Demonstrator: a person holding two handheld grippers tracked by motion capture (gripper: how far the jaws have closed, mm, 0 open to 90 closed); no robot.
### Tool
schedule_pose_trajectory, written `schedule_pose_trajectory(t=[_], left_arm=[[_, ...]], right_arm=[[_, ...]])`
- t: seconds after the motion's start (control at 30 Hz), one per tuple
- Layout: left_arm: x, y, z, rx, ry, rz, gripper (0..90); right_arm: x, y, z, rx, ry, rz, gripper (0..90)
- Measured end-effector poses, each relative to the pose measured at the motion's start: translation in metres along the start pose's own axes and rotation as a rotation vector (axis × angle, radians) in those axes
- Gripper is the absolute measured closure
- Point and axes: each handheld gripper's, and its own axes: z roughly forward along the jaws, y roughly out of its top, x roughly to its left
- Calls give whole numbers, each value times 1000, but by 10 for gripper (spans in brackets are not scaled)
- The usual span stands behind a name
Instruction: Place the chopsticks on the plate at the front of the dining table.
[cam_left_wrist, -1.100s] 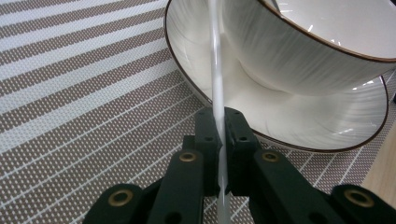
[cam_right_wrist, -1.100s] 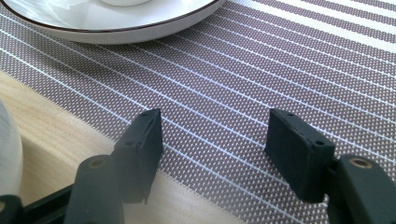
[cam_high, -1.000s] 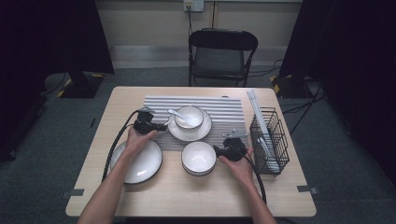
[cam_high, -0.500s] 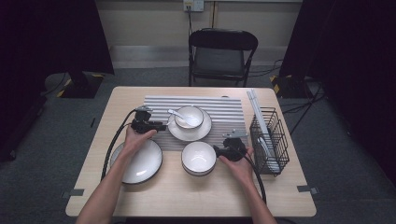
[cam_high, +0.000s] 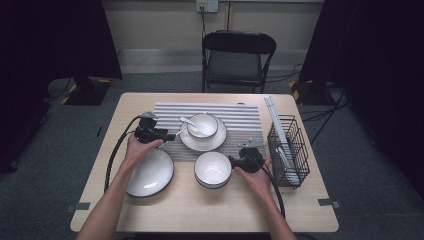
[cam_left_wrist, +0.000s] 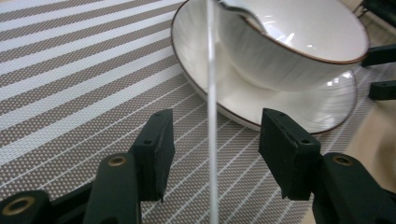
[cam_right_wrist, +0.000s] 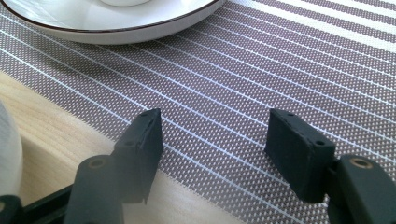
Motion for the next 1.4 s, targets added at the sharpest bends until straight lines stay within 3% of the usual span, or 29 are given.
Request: schedule_pose_trajectory(t=[0.03, 0.2, 0.27, 0.37, 0.4, 0.5, 0.73, 0.8, 0.97, 1.27, 1.4], left_arm=[[-1, -2, -3, -20, -7, 15, 457], [0, -9, -8, -20, -34, 10, 543], [-1, -12, -10, -13, -4, 36, 549], [-2, -14, -11, -23, -11, 37, 595], [0, -17, -12, -19, 10, 37, 604], [3, -21, -13, -18, 10, 30, 640], [2, -23, -7, 8, 7, 34, 696], [2, -25, -1, 34, 15, 34, 748], [0, -24, 5, 29, 0, 24, 861], [-7, -20, 14, 13, 20, 4, 864], [-8, -20, 15, 19, 5, 12, 851]], right_arm=[[0, 0, 0, 0, 0, 0, 361], [0, 0, 0, 0, 0, 0, 361], [0, 0, 0, 0, 0, 0, 361], [0, 0, 0, 0, 0, 0, 361], [0, 0, 0, 0, 0, 0, 361], [0, 0, 0, 0, 0, 0, 361], [0, 0, 0, 0, 0, 0, 361], [0, 0, 0, 0, 0, 0, 361], [0, 0, 0, 0, 0, 0, 361], [0, 0, 0, -2, 1, -1, 360], [0, 0, 0, -2, 2, 0, 359]])
